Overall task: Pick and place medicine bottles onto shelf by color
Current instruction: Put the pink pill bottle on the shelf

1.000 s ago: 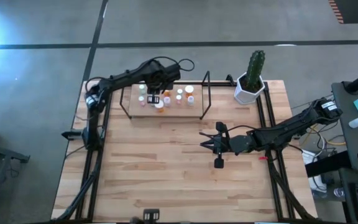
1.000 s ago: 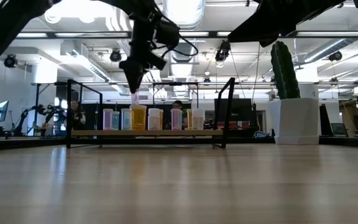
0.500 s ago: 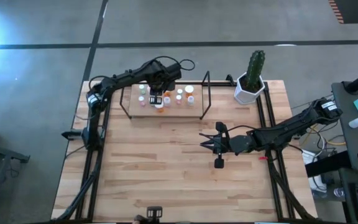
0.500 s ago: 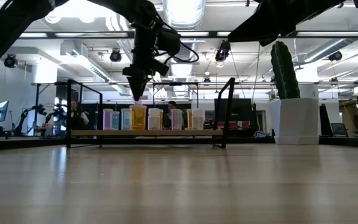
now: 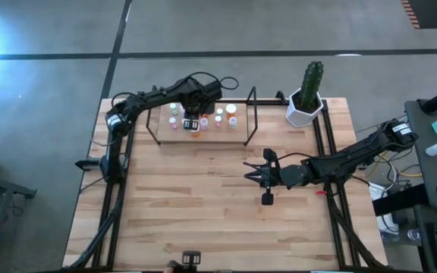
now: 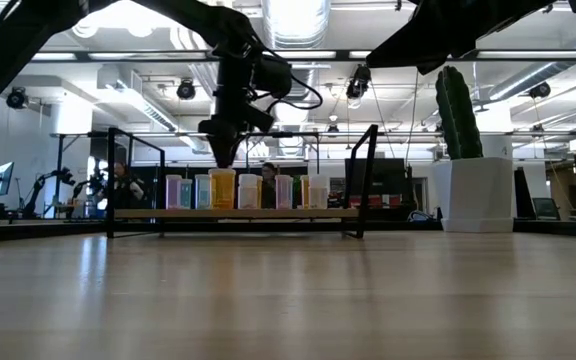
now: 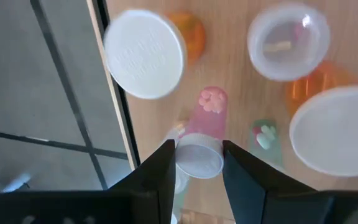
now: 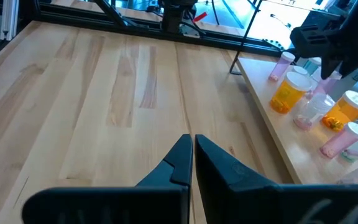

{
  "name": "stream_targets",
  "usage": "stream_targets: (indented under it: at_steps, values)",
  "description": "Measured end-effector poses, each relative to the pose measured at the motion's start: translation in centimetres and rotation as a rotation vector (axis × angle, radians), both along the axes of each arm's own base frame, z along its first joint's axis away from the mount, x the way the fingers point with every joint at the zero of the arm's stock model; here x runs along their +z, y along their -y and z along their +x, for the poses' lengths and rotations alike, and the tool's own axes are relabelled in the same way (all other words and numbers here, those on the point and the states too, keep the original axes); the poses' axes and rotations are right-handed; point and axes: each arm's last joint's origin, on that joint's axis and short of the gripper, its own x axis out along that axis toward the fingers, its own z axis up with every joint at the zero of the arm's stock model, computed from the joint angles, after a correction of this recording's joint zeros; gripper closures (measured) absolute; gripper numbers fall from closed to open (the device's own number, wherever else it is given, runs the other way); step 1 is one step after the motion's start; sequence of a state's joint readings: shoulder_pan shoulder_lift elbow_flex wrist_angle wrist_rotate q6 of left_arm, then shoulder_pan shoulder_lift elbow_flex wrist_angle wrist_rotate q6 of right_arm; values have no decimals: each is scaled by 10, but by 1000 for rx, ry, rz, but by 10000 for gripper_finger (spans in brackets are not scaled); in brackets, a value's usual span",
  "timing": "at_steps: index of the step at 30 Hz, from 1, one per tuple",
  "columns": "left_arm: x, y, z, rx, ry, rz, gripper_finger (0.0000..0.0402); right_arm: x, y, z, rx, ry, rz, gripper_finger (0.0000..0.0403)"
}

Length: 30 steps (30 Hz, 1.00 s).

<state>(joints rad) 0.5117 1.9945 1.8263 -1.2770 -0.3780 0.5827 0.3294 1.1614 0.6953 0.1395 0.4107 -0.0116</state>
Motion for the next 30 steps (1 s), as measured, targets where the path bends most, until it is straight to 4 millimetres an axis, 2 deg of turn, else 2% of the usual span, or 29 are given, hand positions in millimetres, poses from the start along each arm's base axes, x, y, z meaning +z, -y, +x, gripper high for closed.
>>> stream_targets:
  at_steps: [8, 17, 30]
  values:
    - [-1, -1, 3, -6, 39, -14, 308, 0, 0, 0, 0, 1, 0, 394]
    - [-15, -1, 1, -26, 2, -19, 308, 0, 0, 0, 0, 1, 0, 394]
    - [-17, -2, 1, -31, 3, -12, 308, 0, 0, 0, 0, 1, 0, 394]
